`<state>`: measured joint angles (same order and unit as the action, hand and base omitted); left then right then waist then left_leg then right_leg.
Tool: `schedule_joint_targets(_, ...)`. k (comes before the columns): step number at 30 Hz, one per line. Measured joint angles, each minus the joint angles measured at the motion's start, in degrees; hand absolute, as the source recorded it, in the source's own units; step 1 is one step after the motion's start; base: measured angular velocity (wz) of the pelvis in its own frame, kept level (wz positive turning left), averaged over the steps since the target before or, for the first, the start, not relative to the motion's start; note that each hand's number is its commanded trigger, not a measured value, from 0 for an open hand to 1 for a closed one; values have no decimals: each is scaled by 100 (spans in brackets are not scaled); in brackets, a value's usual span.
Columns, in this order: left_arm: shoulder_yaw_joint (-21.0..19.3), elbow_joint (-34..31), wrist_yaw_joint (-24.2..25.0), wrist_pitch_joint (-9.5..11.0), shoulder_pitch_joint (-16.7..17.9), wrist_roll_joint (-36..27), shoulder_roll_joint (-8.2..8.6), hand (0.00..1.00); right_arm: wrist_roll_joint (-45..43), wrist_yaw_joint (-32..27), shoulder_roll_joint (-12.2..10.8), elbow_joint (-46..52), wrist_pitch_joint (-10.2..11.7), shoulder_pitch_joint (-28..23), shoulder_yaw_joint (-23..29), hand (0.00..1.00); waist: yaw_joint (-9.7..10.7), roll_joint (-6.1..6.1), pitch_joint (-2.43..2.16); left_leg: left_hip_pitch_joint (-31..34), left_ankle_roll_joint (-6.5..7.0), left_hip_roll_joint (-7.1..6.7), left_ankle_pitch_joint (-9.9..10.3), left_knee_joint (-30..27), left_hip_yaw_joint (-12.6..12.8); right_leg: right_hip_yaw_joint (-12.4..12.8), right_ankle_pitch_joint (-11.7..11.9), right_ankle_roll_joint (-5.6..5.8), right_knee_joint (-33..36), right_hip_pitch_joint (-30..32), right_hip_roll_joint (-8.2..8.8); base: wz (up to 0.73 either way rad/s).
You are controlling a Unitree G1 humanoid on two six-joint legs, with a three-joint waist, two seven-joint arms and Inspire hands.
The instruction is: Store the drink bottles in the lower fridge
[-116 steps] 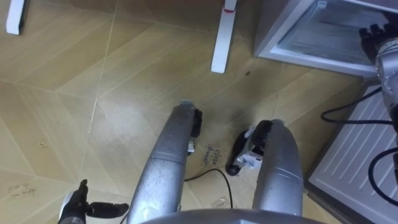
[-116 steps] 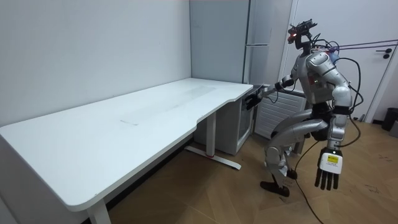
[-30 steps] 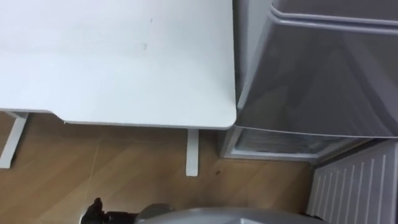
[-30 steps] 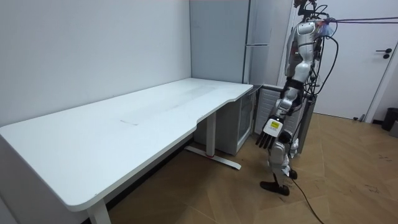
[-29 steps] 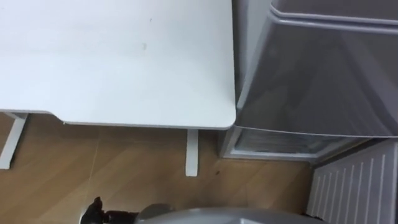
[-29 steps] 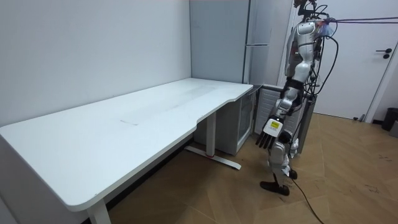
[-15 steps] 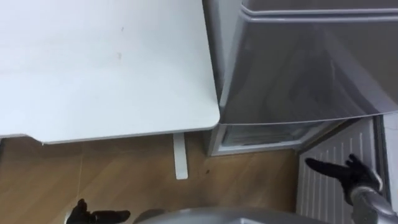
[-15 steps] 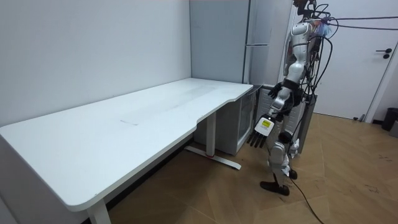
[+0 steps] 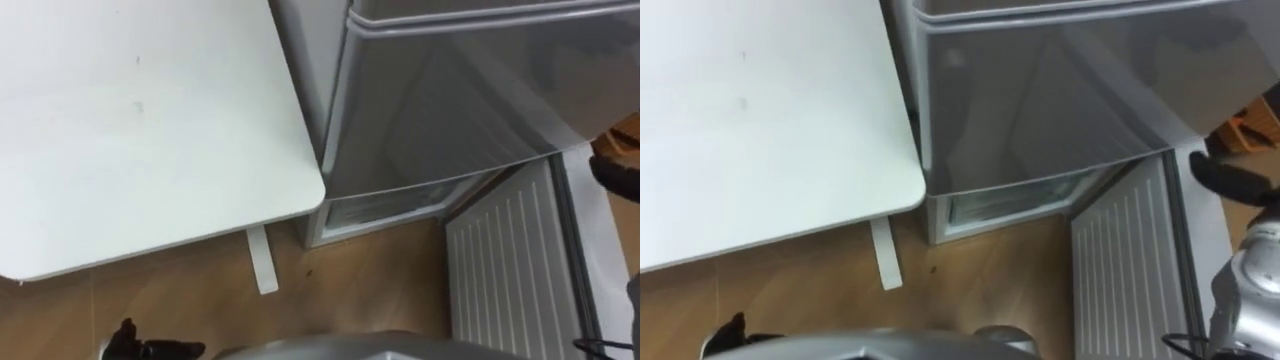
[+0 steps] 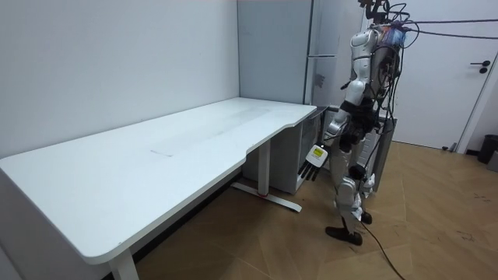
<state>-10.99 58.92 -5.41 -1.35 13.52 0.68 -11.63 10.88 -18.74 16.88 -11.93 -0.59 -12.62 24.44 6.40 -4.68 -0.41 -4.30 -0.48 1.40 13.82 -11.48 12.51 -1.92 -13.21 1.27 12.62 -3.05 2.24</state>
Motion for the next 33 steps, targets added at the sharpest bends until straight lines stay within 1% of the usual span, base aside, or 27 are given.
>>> schedule_joint_targets(2,-2,-87,0,-10,83,2,13,0,2,-105,0,47,-1,-55,54,0,46,33,-1,-33,0,1,0,27,0,3,1,-2,5,-8,-10,-10)
schedule_joint_targets(4,-3,-136,-1,-12,129,1,38,0,6,-208,-1,47,-11,-74,166,0,92,50,18,-38,1,1,-1,31,0,15,2,-2,12,-4,-11,-2)
schedule_joint_targets(5,-2,-154,-1,-31,132,1,45,0,5,-275,-1,46,-12,-94,206,0,126,64,21,-44,3,2,-2,30,0,16,3,-4,16,0,-13,0)
schedule_joint_targets(7,0,-153,-2,-68,128,2,46,0,7,-363,-3,16,-12,-207,210,0,130,68,25,-48,4,9,-3,29,-2,28,5,-8,21,-1,-25,0)
schedule_joint_targets(10,-1,-157,-3,-89,86,1,55,0,27,-352,-31,-251,-22,-428,207,0,124,46,25,-41,4,21,-3,30,11,31,10,-13,12,1,-37,0)
schedule_joint_targets(13,-3,-162,14,-122,35,4,61,0,183,-353,-58,-633,-81,-463,211,0,155,9,35,-40,4,22,-3,33,29,38,9,-13,-2,18,-36,-1)
schedule_joint_targets(15,-3,-182,115,-122,29,46,55,0,281,-350,-72,-906,-80,-463,211,0,153,-34,31,-43,5,26,-3,38,66,64,9,-13,-29,25,-37,-6)
schedule_joint_targets(17,-4,-274,158,-126,48,127,56,0,299,-346,-98,-1041,-81,-481,211,0,153,-69,30,-44,4,32,-3,62,91,93,23,-10,-72,27,-49,-7)
schedule_joint_targets(20,-4,-321,214,-148,95,131,54,0,389,-310,-132,-1041,-81,-554,210,0,134,-85,31,-43,4,50,-3,85,158,161,76,-12,-98,34,-72,-12)
schedule_joint_targets(23,0,-342,223,-220,42,148,51,0,556,-195,-213,-1045,-81,-605,210,0,165,-69,8,-38,4,50,-3,86,147,166,85,-17,-104,44,-72,-4)
schedule_joint_targets(27,14,-339,304,-237,-67,336,49,0,629,14,-339,-1055,-80,-672,207,0,173,-56,4,-45,4,50,-3,83,141,170,89,-19,-101,41,-72,0)
schedule_joint_targets(28,75,-339,324,-238,-73,333,32,0,714,75,-362,-1111,-77,-672,179,0,180,-30,16,-46,4,51,-3,78,141,170,96,-20,-103,39,-72,0)
schedule_joint_targets(31,292,-341,337,-241,-157,331,4,0,895,144,-426,-1308,-80,-678,91,0,189,-5,13,-48,4,57,-3,61,138,178,108,-21,-102,25,-74,0)
schedule_joint_targets(33,357,-341,353,-242,-176,333,4,0,942,163,-440,-1382,-80,-677,-4,0,193,17,10,-41,4,63,-3,61,139,194,118,-22,-92,43,-83,-2)
